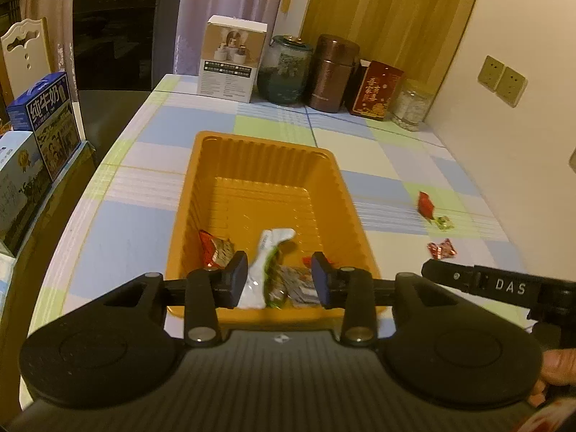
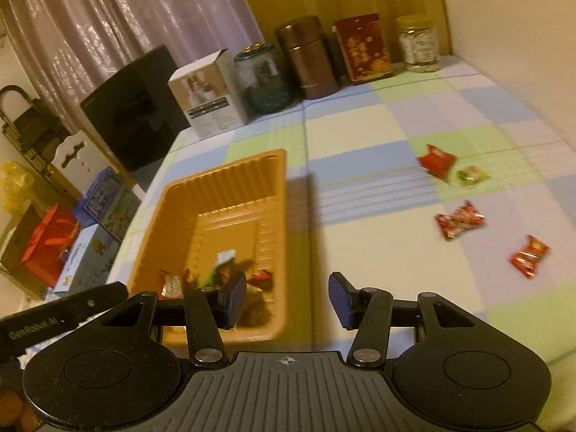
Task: Organize snacks
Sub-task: 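Move both open tools from the tray back to the remaining candies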
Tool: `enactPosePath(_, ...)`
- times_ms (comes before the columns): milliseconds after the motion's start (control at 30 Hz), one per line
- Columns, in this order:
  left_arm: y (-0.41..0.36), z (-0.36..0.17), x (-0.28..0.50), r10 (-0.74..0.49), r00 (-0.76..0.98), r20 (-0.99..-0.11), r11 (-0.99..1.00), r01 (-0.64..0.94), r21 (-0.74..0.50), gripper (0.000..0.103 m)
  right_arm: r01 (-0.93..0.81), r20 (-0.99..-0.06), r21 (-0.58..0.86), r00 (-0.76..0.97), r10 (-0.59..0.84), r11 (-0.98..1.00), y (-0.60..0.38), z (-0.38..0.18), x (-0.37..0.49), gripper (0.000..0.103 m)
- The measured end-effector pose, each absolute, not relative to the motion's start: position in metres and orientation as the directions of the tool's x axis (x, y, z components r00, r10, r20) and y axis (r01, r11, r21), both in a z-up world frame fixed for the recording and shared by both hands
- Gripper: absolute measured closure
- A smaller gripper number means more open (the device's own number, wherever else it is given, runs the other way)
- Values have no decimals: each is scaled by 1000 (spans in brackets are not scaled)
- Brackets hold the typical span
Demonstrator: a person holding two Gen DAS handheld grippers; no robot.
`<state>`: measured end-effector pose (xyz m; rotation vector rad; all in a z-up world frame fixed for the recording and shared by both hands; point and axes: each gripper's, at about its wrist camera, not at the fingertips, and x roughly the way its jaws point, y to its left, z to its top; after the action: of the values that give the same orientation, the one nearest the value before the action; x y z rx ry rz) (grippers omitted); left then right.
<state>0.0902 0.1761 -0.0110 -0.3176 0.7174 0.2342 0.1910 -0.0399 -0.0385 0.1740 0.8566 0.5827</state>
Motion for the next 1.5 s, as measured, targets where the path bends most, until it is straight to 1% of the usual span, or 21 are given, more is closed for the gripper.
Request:
enactPosePath(100, 166, -8, 81, 91, 735, -672, 925, -312, -217, 61, -413, -657, 348, 533, 533, 842, -51, -33, 176, 52)
enactPosePath(333, 142, 0, 63, 60, 749, -660, 922, -295, -252, 55, -383, -641, 339, 575, 509, 859, -83, -24, 149, 52)
enactPosePath(433, 133, 4, 59, 48, 754, -655, 924, -282, -258, 49, -362, -635, 337, 595, 493, 869, -97, -21, 141, 52)
enactPosePath(500, 126, 6, 56, 40, 760, -649, 927, -271, -260, 40, -350, -632, 338, 604, 486, 874, -106, -19, 136, 52)
enactPosePath(567, 120, 8, 54, 35, 764, -644, 929, -261, -260, 34, -340, -626, 330, 619, 474, 880, -115, -18, 131, 52)
enactPosePath(733, 103, 10, 50, 19, 773, -634, 935, -238, -262, 26, -324, -619, 297, 651, 440, 898, -132, -17, 118, 51)
enactPosePath(833, 95, 11, 48, 10, 781, -624, 937, -225, -268, 19, -301, -620, 298, 660, 423, 906, -144, -17, 114, 50)
enactPosePath(900, 90, 12, 48, 4, 784, -621, 939, -217, -268, 16, -281, -620, 294, 671, 406, 913, -152, -16, 113, 47)
enactPosePath(1000, 82, 13, 49, -8, 787, -617, 942, -202, -270, 13, -253, -614, 297, 688, 387, 921, -164, -15, 111, 43)
enactPosePath(1067, 78, 14, 50, -14, 789, -614, 944, -193, -269, 11, -234, -611, 301, 697, 375, 925, -172, -14, 110, 42)
enactPosePath(1500, 58, 14, 58, -51, 785, -618, 955, -142, -260, 11, -137, -606, 332, 727, 322, 933, -207, -14, 110, 41)
